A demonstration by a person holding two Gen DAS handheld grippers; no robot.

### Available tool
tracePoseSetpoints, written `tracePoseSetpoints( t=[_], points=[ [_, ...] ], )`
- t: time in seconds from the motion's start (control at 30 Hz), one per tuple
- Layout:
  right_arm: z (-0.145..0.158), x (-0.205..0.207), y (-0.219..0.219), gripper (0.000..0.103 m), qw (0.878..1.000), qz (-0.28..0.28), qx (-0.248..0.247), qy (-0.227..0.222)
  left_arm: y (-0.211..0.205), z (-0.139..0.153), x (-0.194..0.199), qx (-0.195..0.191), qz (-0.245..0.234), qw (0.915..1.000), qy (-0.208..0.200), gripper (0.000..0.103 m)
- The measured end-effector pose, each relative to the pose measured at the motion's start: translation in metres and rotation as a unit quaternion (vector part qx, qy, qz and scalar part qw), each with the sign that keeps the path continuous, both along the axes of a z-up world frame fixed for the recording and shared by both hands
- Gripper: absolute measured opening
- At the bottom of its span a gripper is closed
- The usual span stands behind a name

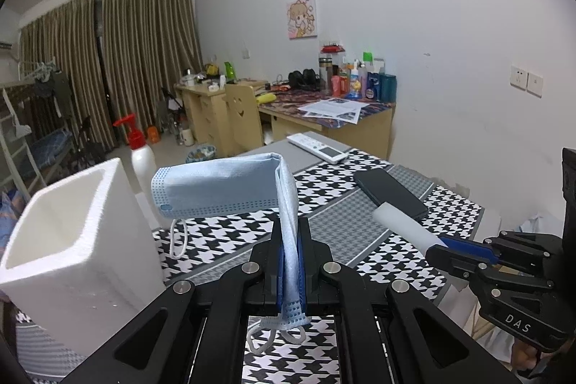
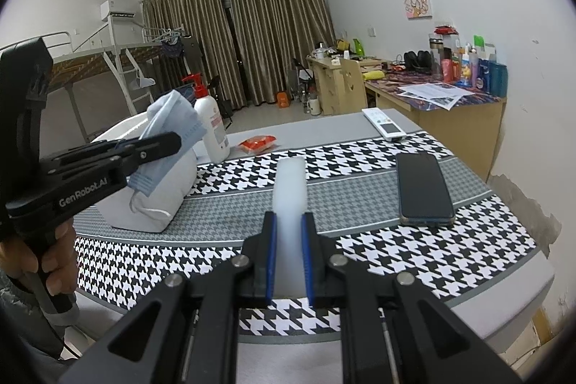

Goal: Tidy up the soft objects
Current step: 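Carry the mask with the left gripper while the right gripper carries the roller over the box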

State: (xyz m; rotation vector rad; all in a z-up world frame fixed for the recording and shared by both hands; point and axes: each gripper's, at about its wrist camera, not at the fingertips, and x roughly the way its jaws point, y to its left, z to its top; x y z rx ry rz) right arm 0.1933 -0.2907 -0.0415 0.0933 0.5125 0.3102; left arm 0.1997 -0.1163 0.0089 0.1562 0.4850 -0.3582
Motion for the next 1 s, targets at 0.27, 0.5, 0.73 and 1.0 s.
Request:
tracePoseSetpoints(
  t=[0.27, 0.5, 0.73, 1.0],
  points=[
    [0.008, -0.002, 0.008, 0.016, 1.000, 0.006, 0.000, -0.011, 0.010, 0.007, -0.004, 0.000, 0.001, 0.9999, -0.012, 0.006],
    [0.017, 0.001, 0.018, 0.016, 1.000, 0.017, 0.003, -0.023, 0.021, 0.016, -0.009, -0.003, -0.002, 0.9997, -0.024, 0.006],
    [0.026, 0.006, 0.028, 0.016, 0.999, 0.029, 0.003, -0.036, 0.036, 0.029, -0.012, -0.010, 0.008, 0.9991, -0.040, 0.006],
    [0.032, 0.014, 0.040, 0.016, 0.998, 0.046, 0.005, -0.044, 0.049, 0.035, -0.013, -0.012, 0.015, 0.9983, -0.055, 0.006]
  ],
)
